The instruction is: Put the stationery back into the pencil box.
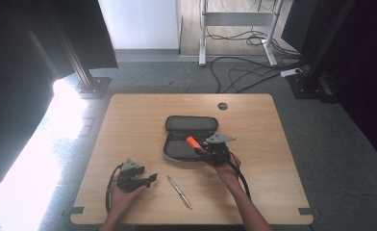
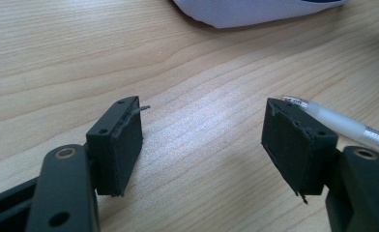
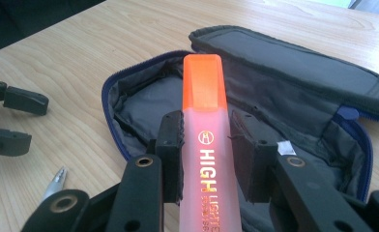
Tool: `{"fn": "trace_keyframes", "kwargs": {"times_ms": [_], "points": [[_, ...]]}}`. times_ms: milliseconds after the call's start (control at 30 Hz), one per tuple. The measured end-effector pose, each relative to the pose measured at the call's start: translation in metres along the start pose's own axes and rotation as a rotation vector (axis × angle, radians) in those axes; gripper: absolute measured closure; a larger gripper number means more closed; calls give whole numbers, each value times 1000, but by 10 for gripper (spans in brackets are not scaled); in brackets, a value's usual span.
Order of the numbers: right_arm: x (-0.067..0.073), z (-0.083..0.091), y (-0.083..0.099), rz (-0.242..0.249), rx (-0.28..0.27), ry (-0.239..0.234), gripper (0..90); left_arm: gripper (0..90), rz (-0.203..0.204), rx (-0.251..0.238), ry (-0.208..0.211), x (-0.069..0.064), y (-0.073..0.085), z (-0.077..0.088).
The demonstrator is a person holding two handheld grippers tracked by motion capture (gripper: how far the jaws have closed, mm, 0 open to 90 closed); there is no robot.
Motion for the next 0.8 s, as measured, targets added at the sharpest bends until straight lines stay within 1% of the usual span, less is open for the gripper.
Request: {"fn": "trace_keyframes", "kwargs": {"times_ms": [100, 267, 433, 667, 800], "points": [[0, -2, -4, 12, -1, 1, 661, 312, 0, 0, 0, 0, 0, 0], [0, -4, -8, 14, -5, -2, 662, 312, 0, 0, 1, 0, 0, 0], [0, -8, -9, 15, 2, -1, 661, 312, -1, 0, -1, 0, 0, 0], [-5, -14, -10, 6, 8, 0, 661, 312, 0, 0, 0, 0, 0, 0], [-6, -19, -10, 15, 17, -4, 661, 312, 0, -1, 0, 0, 0, 0]]}}
Point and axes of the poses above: each handheld gripper's, and its own axes: z roughly backward along the jaws, y roughly out of its underside, x roughly to its left, the point moved 4 cm from there along -z, roughly forward along the jaws, and after that the axes turned 11 degrees about z, right-handed, at the moved point
